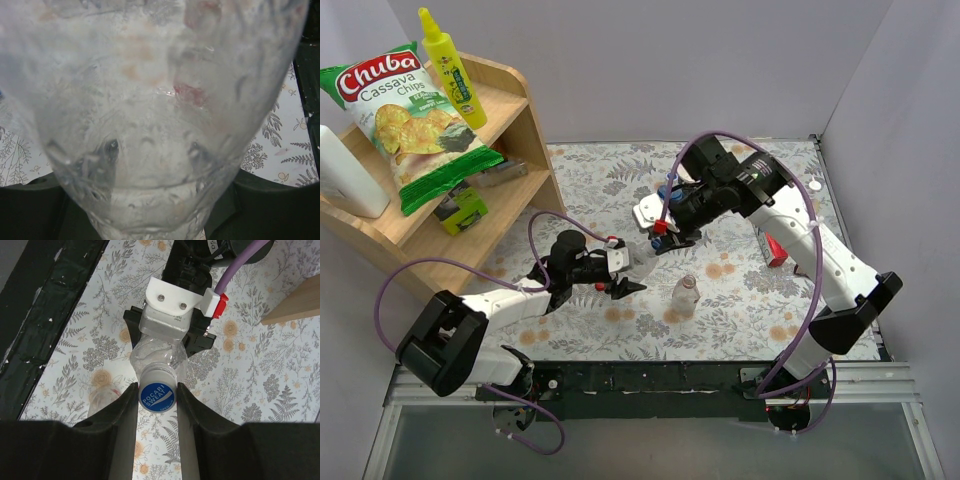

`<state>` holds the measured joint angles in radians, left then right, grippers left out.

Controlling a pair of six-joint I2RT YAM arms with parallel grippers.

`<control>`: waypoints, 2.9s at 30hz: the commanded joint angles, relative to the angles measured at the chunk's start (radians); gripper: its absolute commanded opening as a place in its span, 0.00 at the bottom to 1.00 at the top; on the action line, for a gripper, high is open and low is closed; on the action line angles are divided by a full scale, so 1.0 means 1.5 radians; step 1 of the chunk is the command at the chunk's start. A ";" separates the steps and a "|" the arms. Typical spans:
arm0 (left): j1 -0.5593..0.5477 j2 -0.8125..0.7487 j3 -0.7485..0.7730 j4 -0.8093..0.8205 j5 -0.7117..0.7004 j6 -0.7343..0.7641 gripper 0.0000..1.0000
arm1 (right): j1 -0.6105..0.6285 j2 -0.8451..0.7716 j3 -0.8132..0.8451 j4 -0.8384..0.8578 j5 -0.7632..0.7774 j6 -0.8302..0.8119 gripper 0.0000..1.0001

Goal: Screw on the bottle caps

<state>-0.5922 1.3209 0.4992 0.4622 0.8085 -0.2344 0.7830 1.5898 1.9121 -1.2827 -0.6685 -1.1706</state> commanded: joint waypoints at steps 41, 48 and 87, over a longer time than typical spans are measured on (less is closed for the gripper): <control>-0.023 -0.027 -0.090 0.343 -0.264 -0.084 0.00 | 0.014 0.106 0.000 0.019 0.097 0.430 0.13; -0.036 -0.028 -0.067 0.292 -0.320 -0.073 0.00 | 0.021 0.112 0.017 0.032 0.137 0.433 0.11; -0.046 -0.063 -0.119 0.312 -0.337 -0.128 0.00 | 0.029 0.116 -0.038 0.103 0.162 0.562 0.01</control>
<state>-0.6605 1.2945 0.2867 0.6987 0.2844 -0.3901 0.8017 1.7290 1.8885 -1.0363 -0.4305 -0.3275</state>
